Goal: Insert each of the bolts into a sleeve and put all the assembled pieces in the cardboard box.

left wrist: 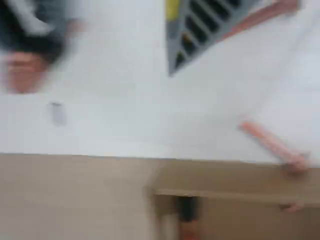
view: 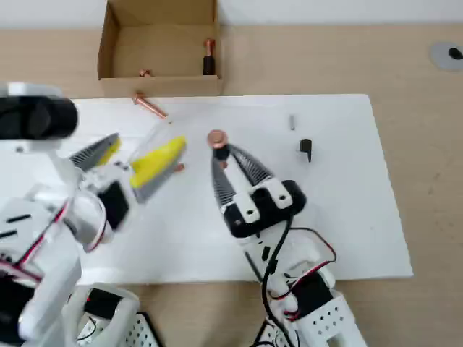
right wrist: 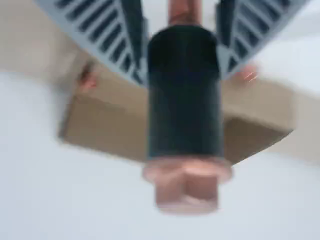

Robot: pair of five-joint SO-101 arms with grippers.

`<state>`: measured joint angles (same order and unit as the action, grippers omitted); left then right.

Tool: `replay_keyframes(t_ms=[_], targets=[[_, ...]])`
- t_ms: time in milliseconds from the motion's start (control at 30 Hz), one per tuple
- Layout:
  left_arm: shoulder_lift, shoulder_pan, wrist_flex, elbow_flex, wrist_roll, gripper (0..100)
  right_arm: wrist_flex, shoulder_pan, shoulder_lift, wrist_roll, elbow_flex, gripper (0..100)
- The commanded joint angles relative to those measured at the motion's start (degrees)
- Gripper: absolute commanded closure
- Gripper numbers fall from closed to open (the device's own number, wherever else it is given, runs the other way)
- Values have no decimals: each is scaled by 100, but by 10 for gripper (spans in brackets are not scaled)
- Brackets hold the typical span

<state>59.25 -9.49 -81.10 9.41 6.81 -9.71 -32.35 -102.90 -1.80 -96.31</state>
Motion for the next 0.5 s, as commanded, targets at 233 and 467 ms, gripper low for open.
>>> replay_keyframes(t_ms=[233, 467], targets=[[-57, 1398, -9, 1310, -343, 664, 308, 716, 3389, 167, 3275, 989], [-57, 1415, 35, 1538, -800, 664, 308, 813, 6756, 167, 5851, 989]])
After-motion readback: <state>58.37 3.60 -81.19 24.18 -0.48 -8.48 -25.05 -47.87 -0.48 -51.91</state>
